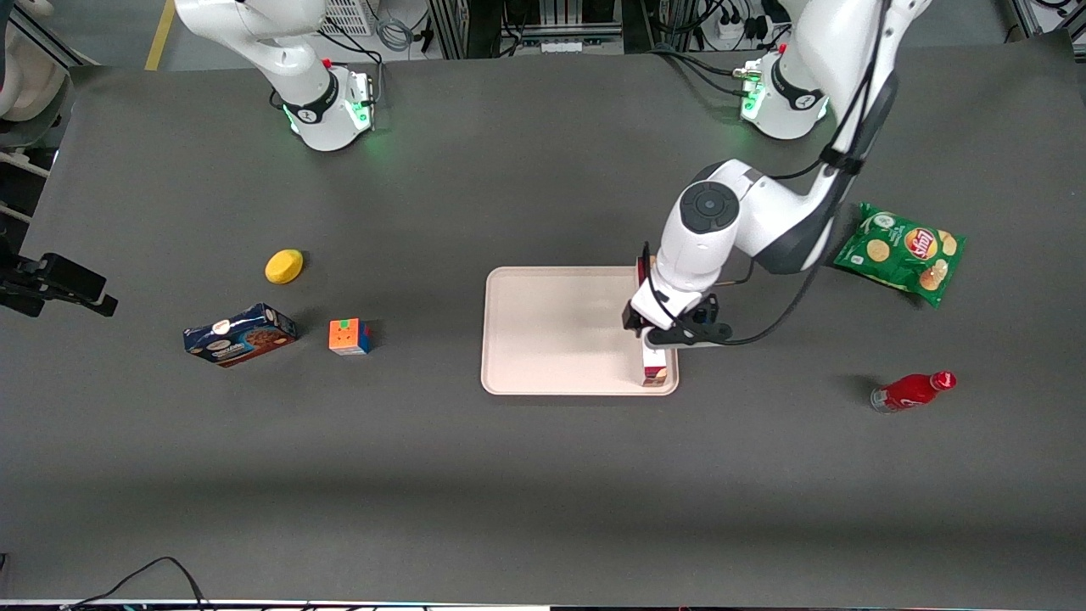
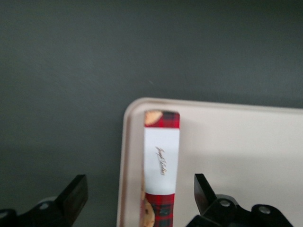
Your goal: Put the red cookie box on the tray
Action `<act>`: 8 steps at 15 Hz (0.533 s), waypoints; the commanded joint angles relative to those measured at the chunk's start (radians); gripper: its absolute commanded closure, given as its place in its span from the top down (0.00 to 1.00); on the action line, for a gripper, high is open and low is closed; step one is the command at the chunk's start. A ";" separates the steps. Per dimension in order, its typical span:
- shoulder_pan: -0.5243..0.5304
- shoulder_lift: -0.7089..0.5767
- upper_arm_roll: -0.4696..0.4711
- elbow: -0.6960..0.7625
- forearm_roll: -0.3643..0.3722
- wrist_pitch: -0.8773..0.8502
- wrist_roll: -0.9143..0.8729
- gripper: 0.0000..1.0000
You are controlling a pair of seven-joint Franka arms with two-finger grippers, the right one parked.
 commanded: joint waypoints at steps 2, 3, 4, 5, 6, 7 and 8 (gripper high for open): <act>0.062 -0.065 0.035 0.284 -0.138 -0.367 0.211 1.00; 0.076 -0.073 0.067 0.335 -0.197 -0.441 0.293 1.00; 0.083 -0.099 0.110 0.366 -0.234 -0.494 0.375 1.00; 0.089 -0.122 0.154 0.380 -0.251 -0.528 0.436 1.00; 0.096 -0.152 0.190 0.388 -0.268 -0.559 0.461 1.00; 0.103 -0.182 0.217 0.395 -0.271 -0.588 0.474 1.00; 0.110 -0.205 0.240 0.409 -0.268 -0.622 0.475 1.00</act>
